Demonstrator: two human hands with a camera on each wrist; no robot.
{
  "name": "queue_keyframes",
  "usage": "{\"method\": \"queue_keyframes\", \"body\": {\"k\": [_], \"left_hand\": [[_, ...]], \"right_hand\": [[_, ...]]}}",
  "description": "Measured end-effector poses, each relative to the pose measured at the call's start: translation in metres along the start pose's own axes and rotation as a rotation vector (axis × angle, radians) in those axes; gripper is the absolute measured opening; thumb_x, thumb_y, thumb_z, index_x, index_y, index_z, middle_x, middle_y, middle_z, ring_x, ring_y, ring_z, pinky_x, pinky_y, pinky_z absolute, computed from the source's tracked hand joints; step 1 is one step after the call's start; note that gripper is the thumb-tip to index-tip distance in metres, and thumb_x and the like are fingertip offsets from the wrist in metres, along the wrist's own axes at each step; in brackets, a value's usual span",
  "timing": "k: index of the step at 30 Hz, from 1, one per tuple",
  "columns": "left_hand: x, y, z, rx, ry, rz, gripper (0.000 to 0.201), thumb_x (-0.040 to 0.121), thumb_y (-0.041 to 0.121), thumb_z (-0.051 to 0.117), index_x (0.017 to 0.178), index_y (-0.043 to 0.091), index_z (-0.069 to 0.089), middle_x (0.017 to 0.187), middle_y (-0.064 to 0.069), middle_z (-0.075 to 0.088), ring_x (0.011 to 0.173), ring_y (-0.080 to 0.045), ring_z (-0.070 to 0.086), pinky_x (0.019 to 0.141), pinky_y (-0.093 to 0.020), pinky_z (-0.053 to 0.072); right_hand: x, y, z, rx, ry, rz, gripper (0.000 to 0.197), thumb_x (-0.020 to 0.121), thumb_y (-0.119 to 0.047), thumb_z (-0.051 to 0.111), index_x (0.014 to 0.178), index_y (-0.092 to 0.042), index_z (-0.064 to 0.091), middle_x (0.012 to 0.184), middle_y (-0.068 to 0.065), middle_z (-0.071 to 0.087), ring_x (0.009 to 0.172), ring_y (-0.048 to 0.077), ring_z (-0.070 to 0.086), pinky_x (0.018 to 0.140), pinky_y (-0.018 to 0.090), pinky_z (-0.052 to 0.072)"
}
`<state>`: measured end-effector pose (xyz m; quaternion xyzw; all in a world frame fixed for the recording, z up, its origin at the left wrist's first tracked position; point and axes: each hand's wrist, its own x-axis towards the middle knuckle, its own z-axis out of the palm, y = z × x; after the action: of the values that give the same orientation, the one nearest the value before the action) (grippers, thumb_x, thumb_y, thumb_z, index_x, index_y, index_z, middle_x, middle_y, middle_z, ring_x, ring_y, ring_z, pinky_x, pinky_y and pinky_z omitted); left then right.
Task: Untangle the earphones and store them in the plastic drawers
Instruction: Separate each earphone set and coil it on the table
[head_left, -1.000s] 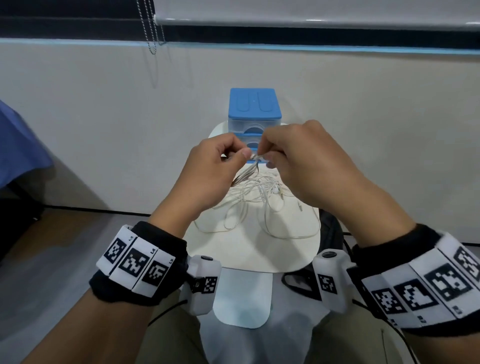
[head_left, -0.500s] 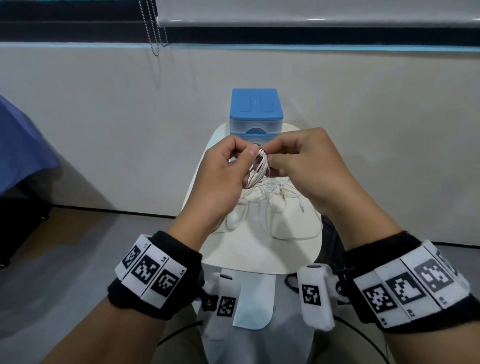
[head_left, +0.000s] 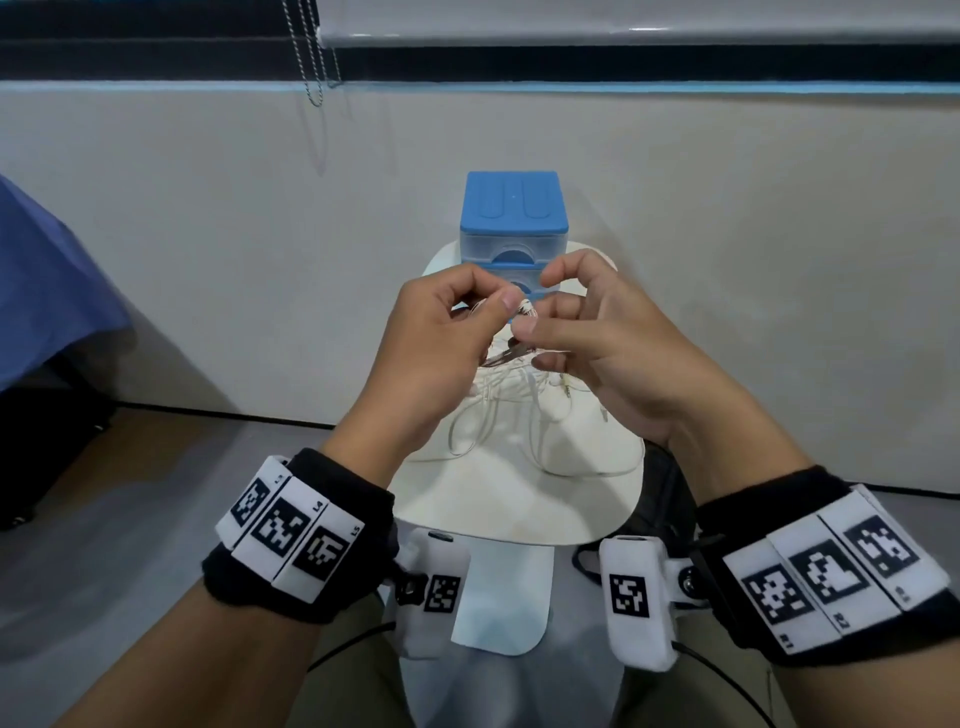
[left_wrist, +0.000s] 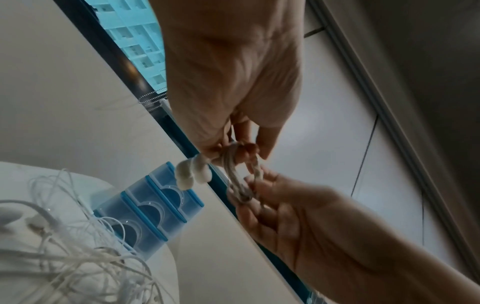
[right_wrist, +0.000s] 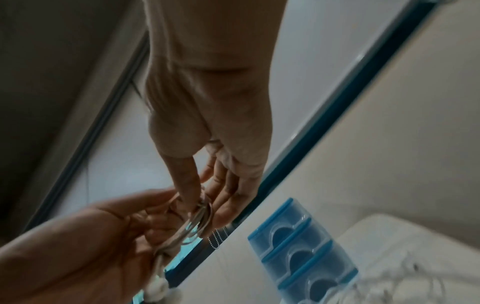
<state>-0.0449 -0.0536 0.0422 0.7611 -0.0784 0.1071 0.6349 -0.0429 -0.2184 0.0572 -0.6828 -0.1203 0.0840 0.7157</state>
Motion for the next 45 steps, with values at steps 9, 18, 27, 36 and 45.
{"method": "queue_keyframes", "body": {"k": [9,18,27,36,45], "left_hand": [[0.013,-0.006,-0.011,-0.107,-0.125,-0.058,0.014,0.096,0.004,0.068,0.103,0.008,0.080,0.075,-0.008,0.067,0.068,-0.017,0.059,0.069,-0.035,0.049],[0.000,-0.058,-0.002,-0.115,-0.106,-0.240,0.016,0.097,-0.003,0.063,0.096,0.002,0.078,0.067,-0.003,0.069,0.064,-0.014,0.061,0.063,-0.020,0.052],[-0.012,-0.090,-0.002,0.015,-0.293,-0.432,0.011,0.096,0.003,0.068,0.103,0.009,0.074,0.077,-0.013,0.073,0.071,-0.019,0.067,0.057,-0.030,0.052],[0.008,-0.094,-0.003,0.707,-0.367,-0.187,0.013,0.078,0.018,0.080,0.073,0.028,0.073,0.070,0.012,0.071,0.071,-0.010,0.069,0.077,-0.038,0.060],[0.038,-0.089,-0.018,0.871,-0.312,-0.183,0.020,0.081,0.040,0.080,0.079,0.025,0.065,0.082,0.012,0.066,0.083,-0.014,0.063,0.071,-0.030,0.048]], "right_hand": [[0.005,-0.002,-0.007,-0.835,0.028,-0.112,0.045,0.099,-0.009,0.061,0.135,-0.034,0.049,0.096,0.009,0.071,0.077,0.010,0.075,0.075,0.041,0.064],[0.006,0.048,-0.014,-1.004,-0.128,0.063,0.027,0.091,-0.007,0.060,0.104,-0.030,0.060,0.074,-0.003,0.076,0.066,-0.003,0.066,0.073,0.033,0.058],[0.005,0.092,-0.001,-1.033,-0.072,0.218,0.020,0.087,-0.025,0.071,0.071,-0.013,0.066,0.070,0.004,0.067,0.074,0.023,0.062,0.061,0.031,0.045],[0.019,0.092,0.004,-1.019,0.005,0.226,0.017,0.081,-0.029,0.080,0.074,-0.018,0.069,0.076,-0.002,0.066,0.075,0.016,0.063,0.057,0.025,0.041],[0.033,0.079,-0.040,-0.964,0.111,0.314,0.037,0.086,-0.042,0.078,0.074,-0.007,0.074,0.070,0.004,0.070,0.066,0.017,0.060,0.064,0.029,0.051]]}}
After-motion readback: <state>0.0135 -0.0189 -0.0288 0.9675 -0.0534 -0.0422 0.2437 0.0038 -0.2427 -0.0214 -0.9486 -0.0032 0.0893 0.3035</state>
